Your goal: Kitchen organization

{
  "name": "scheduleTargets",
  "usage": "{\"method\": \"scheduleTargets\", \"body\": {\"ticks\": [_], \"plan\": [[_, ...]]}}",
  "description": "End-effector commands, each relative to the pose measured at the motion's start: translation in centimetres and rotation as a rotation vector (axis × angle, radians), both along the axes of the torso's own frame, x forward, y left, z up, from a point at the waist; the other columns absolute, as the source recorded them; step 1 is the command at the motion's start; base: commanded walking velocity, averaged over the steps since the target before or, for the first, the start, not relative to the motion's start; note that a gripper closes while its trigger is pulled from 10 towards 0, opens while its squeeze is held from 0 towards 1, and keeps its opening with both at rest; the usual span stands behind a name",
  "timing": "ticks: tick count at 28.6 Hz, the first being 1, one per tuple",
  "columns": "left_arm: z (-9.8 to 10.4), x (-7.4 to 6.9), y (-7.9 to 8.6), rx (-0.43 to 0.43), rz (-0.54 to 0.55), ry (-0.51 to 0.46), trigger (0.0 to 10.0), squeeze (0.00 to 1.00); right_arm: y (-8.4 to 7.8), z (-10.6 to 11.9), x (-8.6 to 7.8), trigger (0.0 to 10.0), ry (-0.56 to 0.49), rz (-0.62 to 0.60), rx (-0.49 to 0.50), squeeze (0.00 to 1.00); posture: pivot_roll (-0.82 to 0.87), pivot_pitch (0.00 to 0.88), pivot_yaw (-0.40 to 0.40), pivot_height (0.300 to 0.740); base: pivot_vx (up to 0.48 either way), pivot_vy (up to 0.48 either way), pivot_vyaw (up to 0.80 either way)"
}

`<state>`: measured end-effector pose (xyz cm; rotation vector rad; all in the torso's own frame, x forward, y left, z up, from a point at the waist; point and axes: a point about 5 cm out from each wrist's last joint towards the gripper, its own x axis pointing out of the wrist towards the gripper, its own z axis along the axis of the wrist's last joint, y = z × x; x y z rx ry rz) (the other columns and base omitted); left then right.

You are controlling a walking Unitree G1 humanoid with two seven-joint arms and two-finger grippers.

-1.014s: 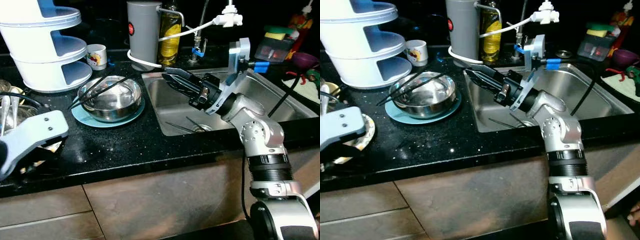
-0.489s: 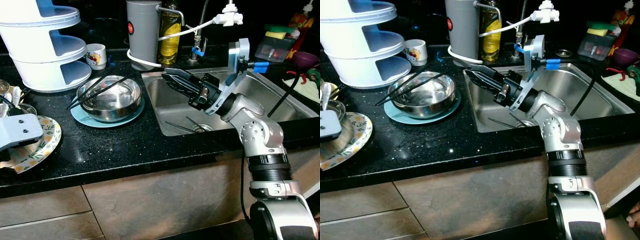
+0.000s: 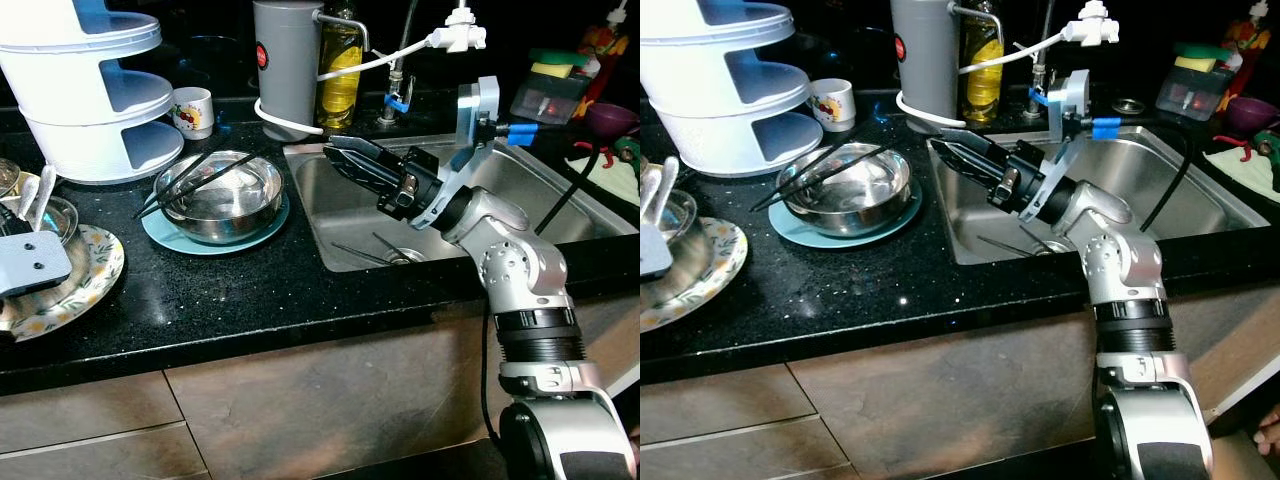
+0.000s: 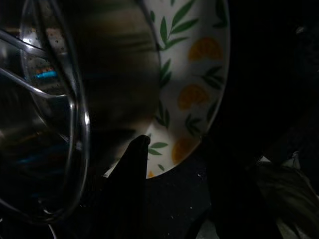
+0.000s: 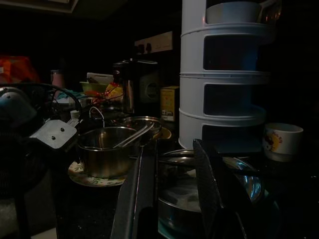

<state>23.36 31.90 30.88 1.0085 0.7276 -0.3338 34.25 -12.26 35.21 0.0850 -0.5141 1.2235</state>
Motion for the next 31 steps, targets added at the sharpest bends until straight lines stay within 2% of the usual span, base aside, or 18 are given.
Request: {"method": "scheduleTargets", "body": {"ticks": [1,5,10,13,16,17,20,23,24,25,29,31], "plan": [[-1.4,0.5,0.2,0.01,-0.005,0.013,10.0,0.0,-0.2,0.1,-0.1,10.0,-0.004,0.004,0.015,0.0,0.06,0.181,-0.023,0.74,0.0,0.0,0.0],[-2.0,1.4,0.2,0.02,-0.021,-0.038,10.0,0.0,-0.2,0.1,-0.1,10.0,-0.005,0.002,0.015,0.0,0.06,0.182,-0.023,0.74,0.0,0.0,0.0],[-2.9,3.3,-0.3,0.02,-0.041,-0.144,10.0,0.0,-0.1,0.0,-0.1,10.0,-0.008,-0.002,0.009,0.0,0.05,0.182,-0.024,0.74,0.0,0.0,0.0],[-2.8,4.3,-0.7,0.018,-0.047,-0.217,10.0,0.0,-0.1,0.0,-0.1,10.0,-0.008,-0.003,0.008,0.0,0.05,0.181,-0.023,0.74,0.0,0.0,0.0],[-2.7,4.7,-0.8,0.016,-0.045,-0.243,10.0,0.0,-0.1,0.0,-0.1,10.0,-0.008,-0.004,0.008,0.0,0.05,0.181,-0.023,0.74,0.0,0.0,0.0],[-2.5,5.3,-1.2,0.002,-0.051,-0.269,10.0,0.0,-0.1,0.0,-0.2,10.0,-0.008,-0.004,0.007,0.0,0.05,0.182,-0.021,0.74,0.0,0.0,0.0],[-2.0,5.4,-2.6,-0.083,-0.099,-0.284,10.0,0.0,-0.1,0.0,-0.2,10.0,-0.008,-0.004,0.006,0.0,0.05,0.183,-0.02,0.74,0.0,0.0,0.0],[-0.5,5.4,-4.8,-0.279,-0.163,-0.326,10.0,0.0,-0.2,0.0,-0.3,10.0,-0.008,-0.004,0.004,0.0,0.05,0.181,-0.022,0.74,0.0,0.0,0.0],[-0.5,5.4,-4.8,-0.279,-0.163,-0.326,10.0,0.0,-0.2,0.0,-0.3,10.0,-0.008,-0.004,0.004,0.0,0.05,0.181,-0.022,0.74,0.0,0.0,0.0],[0.4,5.3,-5.8,-0.367,-0.212,-0.34,10.0,0.0,-0.2,0.0,-0.3,10.0,-0.008,-0.003,0.004,0.0,0.05,0.181,-0.022,0.74,0.0,0.0,0.0],[1.5,5.0,-6.7,-0.439,-0.281,-0.355,10.0,0.0,-0.2,0.0,-0.3,10.0,-0.009,0.0,0.004,0.0,0.05,0.179,-0.022,0.74,0.0,0.0,0.0],[2.7,4.4,-7.8,-0.527,-0.363,-0.367,10.0,0.0,-0.1,0.0,-0.3,10.0,-0.009,0.002,0.004,0.0,0.05,0.176,-0.023,0.74,0.0,0.0,0.0]]}}
